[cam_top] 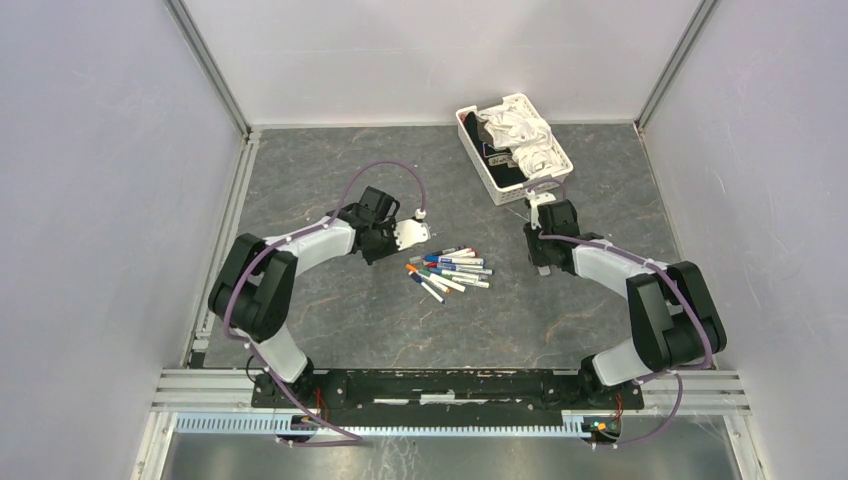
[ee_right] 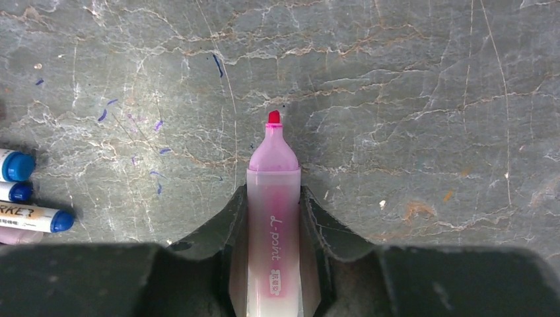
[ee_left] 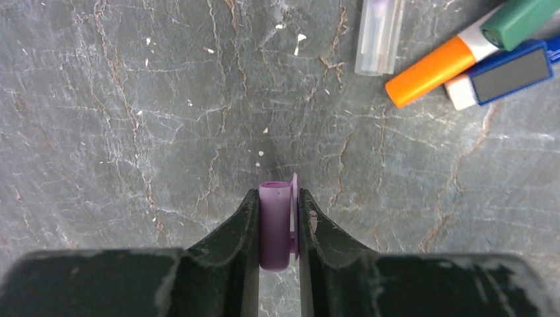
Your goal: Open the pen caps
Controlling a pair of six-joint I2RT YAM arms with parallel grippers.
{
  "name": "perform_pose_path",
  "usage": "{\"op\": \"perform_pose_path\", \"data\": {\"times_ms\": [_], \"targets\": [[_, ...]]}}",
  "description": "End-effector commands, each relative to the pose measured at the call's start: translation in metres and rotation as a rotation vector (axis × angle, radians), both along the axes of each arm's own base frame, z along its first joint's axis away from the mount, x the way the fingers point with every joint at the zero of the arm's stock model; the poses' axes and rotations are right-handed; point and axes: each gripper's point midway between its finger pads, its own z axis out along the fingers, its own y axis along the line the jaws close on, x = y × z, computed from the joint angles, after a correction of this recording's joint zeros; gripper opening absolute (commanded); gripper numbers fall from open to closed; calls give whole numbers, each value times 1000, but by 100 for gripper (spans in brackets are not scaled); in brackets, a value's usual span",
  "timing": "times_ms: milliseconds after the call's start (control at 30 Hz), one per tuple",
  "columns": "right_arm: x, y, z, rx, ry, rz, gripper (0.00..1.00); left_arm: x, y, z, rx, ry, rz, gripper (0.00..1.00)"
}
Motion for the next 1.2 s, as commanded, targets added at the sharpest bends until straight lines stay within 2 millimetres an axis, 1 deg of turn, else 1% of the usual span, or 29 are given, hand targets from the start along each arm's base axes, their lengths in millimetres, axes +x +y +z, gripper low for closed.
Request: {"op": "perform_pose_path", "data": {"times_ms": [0, 33, 100, 200, 233, 267, 300, 367, 400, 433, 467, 500, 533, 567, 600, 633, 700, 800, 867, 1000, 1100, 1167], "targets": [[5, -6, 1, -13, -42, -34, 34, 18, -9, 3, -45, -53, 48, 3], [4, -6, 2, -9, -49, -37, 39, 16, -9, -1, -44, -42, 49, 8], [3, -5, 5, 3, -64, -38, 40, 12, -9, -5, -46, -18, 55, 22], [7, -4, 16, 14, -97, -40, 41, 14, -12, -1, -63, -12, 62, 30], [9, -3, 21, 21, -109, -37, 42, 14, -14, 2, -71, -15, 60, 33], [11, -1, 27, 31, -124, -36, 42, 15, -16, 6, -83, -18, 62, 38], [12, 1, 32, 42, -136, -32, 44, 15, -18, 11, -95, -21, 59, 42], [17, 10, 48, 79, -182, -4, 46, 18, -22, 28, -126, -41, 52, 55], [19, 16, 55, 95, -200, 17, 47, 18, -24, 35, -135, -49, 49, 62], [22, 25, 63, 114, -221, 49, 48, 19, -25, 44, -147, -57, 47, 70], [23, 36, 70, 128, -238, 95, 48, 20, -26, 54, -156, -65, 45, 75], [25, 51, 77, 147, -251, 155, 48, 22, -27, 64, -169, -71, 47, 85], [25, 65, 82, 154, -258, 222, 48, 22, -28, 74, -179, -70, 50, 89], [25, 81, 87, 163, -257, 279, 48, 23, -30, 85, -194, -70, 55, 97], [24, 96, 87, 146, -250, 359, 48, 22, -30, 95, -201, -61, 63, 99], [23, 110, 89, 151, -245, 422, 48, 25, -32, 111, -217, -65, 69, 100], [20, 135, 86, 159, -225, 523, 48, 20, -28, 127, -232, -31, 95, 100], [18, 159, 78, 150, -211, 620, 46, 16, -22, 150, -289, -13, 144, 100], [19, 170, 66, 135, -181, 665, 45, 10, -16, 161, -321, -4, 165, 100], [30, 186, 48, 115, -123, 706, 42, -3, -6, 174, -379, 20, 189, 100], [32, 193, 34, 99, -76, 735, 41, -12, 0, 174, -397, 60, 201, 100], [29, 196, 25, 92, -45, 761, 41, -16, 4, 170, -391, 81, 210, 100]]}}
